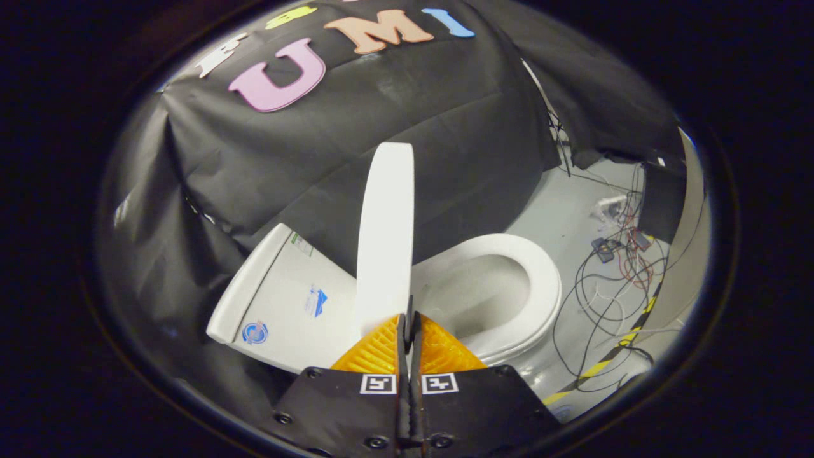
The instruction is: Open the toilet lid.
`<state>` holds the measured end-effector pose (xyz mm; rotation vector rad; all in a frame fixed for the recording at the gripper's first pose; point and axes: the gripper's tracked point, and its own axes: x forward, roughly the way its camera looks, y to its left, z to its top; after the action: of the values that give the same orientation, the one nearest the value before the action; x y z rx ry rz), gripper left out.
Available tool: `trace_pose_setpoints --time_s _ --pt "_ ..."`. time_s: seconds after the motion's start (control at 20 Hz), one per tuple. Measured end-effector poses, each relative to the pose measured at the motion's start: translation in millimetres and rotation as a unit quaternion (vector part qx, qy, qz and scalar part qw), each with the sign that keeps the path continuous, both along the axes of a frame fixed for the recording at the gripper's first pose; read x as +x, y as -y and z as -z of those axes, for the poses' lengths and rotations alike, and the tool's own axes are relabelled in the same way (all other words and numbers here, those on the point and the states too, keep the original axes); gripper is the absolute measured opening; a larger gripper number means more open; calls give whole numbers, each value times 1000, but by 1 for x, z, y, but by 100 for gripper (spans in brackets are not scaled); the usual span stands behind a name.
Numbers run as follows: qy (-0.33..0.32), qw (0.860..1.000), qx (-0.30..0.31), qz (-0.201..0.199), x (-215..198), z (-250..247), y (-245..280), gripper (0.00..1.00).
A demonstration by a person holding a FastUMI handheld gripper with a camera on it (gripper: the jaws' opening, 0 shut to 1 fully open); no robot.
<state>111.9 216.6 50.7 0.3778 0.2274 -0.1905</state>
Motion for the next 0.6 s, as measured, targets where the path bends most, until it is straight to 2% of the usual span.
trace_pose_setpoints --time_s 0.35,0.6 --pt "3 1000 -7 -8 2 -6 -12 0" --pt "2 999 -48 -16 4 -13 -30 0"
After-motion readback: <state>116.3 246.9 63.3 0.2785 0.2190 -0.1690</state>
